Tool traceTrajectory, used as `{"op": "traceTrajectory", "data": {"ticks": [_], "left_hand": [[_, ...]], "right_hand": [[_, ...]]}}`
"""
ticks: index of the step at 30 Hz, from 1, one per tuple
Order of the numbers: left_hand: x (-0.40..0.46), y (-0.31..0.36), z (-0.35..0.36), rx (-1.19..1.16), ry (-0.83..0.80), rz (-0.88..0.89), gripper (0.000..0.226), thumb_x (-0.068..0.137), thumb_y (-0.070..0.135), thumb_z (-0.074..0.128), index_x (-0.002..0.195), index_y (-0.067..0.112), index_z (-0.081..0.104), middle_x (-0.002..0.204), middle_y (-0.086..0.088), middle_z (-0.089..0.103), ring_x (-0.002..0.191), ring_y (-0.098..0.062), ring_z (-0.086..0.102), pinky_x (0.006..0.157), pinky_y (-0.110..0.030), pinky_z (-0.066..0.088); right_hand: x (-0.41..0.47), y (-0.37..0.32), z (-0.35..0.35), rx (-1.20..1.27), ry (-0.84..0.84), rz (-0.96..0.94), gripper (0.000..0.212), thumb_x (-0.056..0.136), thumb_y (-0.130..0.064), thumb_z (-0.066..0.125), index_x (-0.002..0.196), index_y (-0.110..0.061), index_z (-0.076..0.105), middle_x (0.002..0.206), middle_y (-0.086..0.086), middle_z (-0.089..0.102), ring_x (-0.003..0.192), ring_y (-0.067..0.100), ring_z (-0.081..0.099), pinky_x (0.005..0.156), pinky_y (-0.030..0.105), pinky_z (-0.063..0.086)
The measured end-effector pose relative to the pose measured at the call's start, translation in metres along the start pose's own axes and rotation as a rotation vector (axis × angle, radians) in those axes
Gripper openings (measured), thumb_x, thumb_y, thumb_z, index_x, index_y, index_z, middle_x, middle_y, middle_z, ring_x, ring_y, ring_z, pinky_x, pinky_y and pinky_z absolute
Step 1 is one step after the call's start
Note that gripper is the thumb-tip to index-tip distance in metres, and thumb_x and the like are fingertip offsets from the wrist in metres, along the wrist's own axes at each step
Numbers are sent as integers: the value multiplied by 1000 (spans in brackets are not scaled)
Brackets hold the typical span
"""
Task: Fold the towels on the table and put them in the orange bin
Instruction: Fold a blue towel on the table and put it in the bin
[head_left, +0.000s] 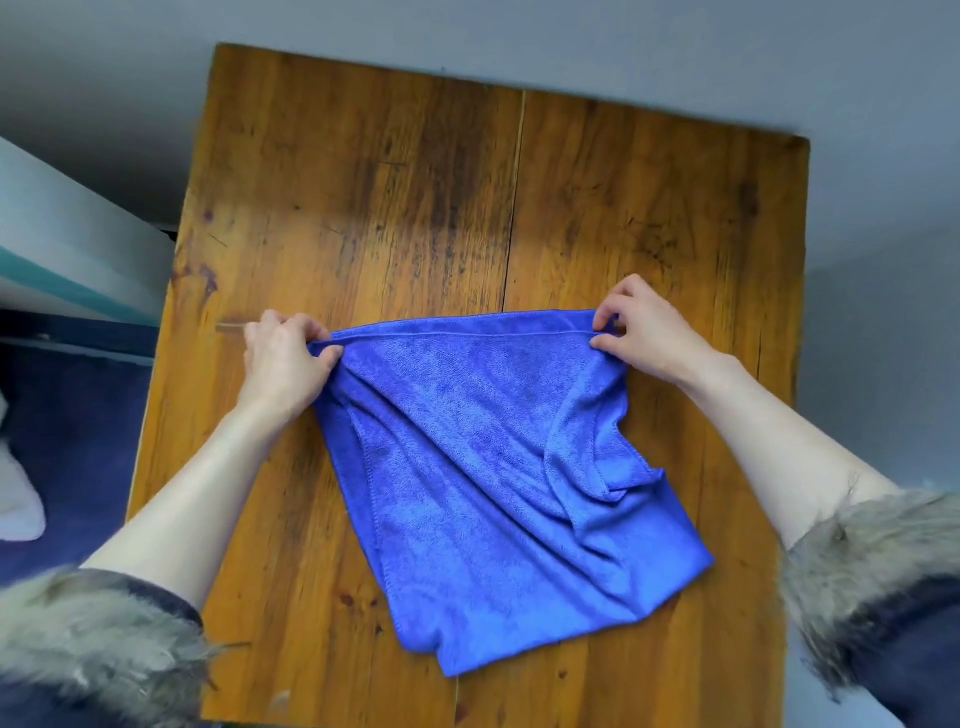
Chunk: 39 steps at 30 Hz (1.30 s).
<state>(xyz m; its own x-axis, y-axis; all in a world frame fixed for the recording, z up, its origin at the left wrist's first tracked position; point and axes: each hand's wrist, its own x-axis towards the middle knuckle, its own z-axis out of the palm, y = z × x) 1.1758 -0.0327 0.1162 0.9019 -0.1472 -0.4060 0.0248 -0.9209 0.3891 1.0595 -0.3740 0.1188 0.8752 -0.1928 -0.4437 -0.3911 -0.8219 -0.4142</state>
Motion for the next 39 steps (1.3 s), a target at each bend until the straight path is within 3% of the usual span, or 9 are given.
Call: {"op": "traceTrajectory", "data": {"ticks": [4, 8, 11, 15, 19, 24, 29, 33, 39], "left_hand": [[-2, 2, 0, -61, -15, -7, 8, 84, 15, 64, 89, 14, 58, 103, -13, 47, 99, -31, 49, 86, -31, 34], [-6, 5, 1, -146, -8, -42, 12, 81, 17, 69, 81, 16, 57, 94, -10, 56, 85, -21, 48, 76, -26, 34], [-10, 5, -3, -420, -75, -165, 21, 78, 25, 73, 71, 20, 54, 73, 0, 55, 66, -14, 45, 57, -26, 32], [-14, 1, -12, -599, -165, -191, 24, 82, 23, 70, 69, 22, 51, 70, 2, 55, 54, -3, 43, 49, -17, 28], [-18, 0, -18, -711, -207, -174, 19, 82, 17, 69, 72, 20, 53, 76, -2, 55, 66, -9, 47, 60, -23, 32], [-21, 2, -22, -819, -106, -166, 15, 80, 13, 72, 74, 14, 58, 79, -5, 60, 76, -16, 56, 70, -24, 42], [-31, 4, -31, -804, -51, -110, 13, 80, 17, 73, 75, 14, 61, 80, -4, 63, 83, -20, 58, 81, -39, 47], [-49, 16, -57, -769, -20, -13, 11, 79, 18, 73, 77, 11, 65, 81, -5, 66, 77, -16, 59, 79, -36, 49], [-81, 42, -115, -809, 51, 114, 13, 78, 19, 74, 76, 10, 66, 79, -4, 68, 73, -12, 60, 73, -29, 48]], "right_hand": [[-3, 1, 1, -135, -28, -47, 15, 81, -29, 68, 82, -24, 53, 92, -3, 48, 93, 17, 42, 75, 30, 37], [-10, 4, 4, -107, -36, -81, 17, 81, -30, 68, 83, -23, 52, 96, -6, 45, 91, 13, 40, 74, 28, 38], [-13, 5, 3, -156, -65, -111, 18, 81, -31, 67, 83, -22, 51, 92, -6, 46, 89, 14, 42, 70, 27, 38], [-15, 2, 3, -157, -129, -141, 13, 82, -28, 65, 83, -22, 54, 92, -4, 47, 92, 16, 43, 76, 31, 42], [-18, -4, 7, -10, -139, -95, 11, 81, -25, 68, 81, -21, 58, 99, -1, 46, 96, 14, 40, 84, 30, 38], [-22, -9, 9, 53, -145, -36, 16, 82, -23, 65, 74, -22, 52, 85, -5, 49, 88, 16, 42, 72, 27, 31], [-39, -4, -8, 28, -57, 57, 15, 87, -26, 62, 76, -17, 60, 90, 0, 56, 85, 17, 50, 72, 27, 36], [-65, -13, -40, 85, 79, 115, 14, 89, -25, 61, 77, -19, 62, 90, -1, 56, 84, 16, 53, 68, 25, 39], [-115, -45, -103, 109, 273, 56, 15, 88, -21, 61, 77, -12, 62, 89, 4, 60, 82, 20, 55, 74, 30, 41]]}}
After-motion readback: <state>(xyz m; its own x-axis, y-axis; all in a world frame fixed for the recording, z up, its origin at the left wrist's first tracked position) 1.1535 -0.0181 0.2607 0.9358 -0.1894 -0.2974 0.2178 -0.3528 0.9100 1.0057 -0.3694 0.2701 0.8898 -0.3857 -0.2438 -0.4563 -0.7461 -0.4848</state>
